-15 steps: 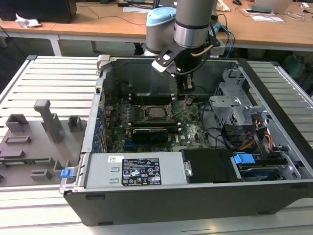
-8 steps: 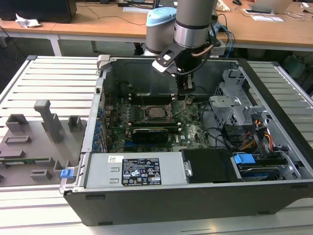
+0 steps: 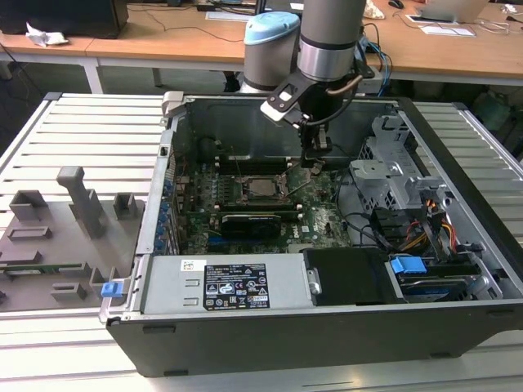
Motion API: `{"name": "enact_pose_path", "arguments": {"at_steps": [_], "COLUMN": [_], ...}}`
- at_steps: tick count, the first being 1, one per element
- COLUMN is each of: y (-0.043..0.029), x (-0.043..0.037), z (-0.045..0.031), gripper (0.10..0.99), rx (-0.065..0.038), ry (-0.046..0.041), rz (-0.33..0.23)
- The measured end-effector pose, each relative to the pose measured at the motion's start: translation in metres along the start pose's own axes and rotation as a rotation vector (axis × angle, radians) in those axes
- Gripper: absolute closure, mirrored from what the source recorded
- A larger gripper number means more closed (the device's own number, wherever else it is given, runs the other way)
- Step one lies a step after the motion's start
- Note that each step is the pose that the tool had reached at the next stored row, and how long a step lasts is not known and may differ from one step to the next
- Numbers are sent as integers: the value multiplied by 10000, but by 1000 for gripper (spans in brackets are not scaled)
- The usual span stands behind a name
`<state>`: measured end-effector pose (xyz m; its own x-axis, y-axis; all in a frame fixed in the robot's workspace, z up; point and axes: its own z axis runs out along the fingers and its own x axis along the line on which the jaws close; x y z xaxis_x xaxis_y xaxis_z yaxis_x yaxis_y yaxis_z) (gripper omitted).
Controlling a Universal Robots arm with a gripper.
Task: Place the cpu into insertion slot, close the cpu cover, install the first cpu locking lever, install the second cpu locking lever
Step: 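Close the cpu cover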
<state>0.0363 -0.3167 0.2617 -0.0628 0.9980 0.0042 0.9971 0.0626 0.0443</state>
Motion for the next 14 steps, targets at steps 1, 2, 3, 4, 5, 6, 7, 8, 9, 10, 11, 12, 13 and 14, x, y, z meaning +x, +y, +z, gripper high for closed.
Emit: {"name": "enact_pose_path", "arguments": {"at_steps": [1, 2, 3, 4, 5, 6, 7, 8, 9, 10, 11, 12, 13, 14], "y": [5, 9, 14, 16, 20, 25, 33, 46, 58, 76, 91, 102, 124, 137], "x": [0, 0, -1, -1, -1, -2, -2, -3, -4, -5, -6, -7, -8, -9], "z": [1, 1, 0, 1, 1, 2, 2, 3, 4, 5, 6, 7, 10, 11], "gripper": [980, 980, 980, 980, 980, 980, 980, 980, 980, 980, 980, 980, 980, 980], "rx": [1, 2, 3, 3, 3, 2, 2, 2, 2, 2, 2, 3, 2, 2], "ry": [1, 1, 0, 0, 0, 1, 0, 1, 0, 0, 0, -1, 0, 0], "rz": [0, 0, 0, 0, 0, 0, 0, 1, 0, -1, -1, -1, 0, 0]}}
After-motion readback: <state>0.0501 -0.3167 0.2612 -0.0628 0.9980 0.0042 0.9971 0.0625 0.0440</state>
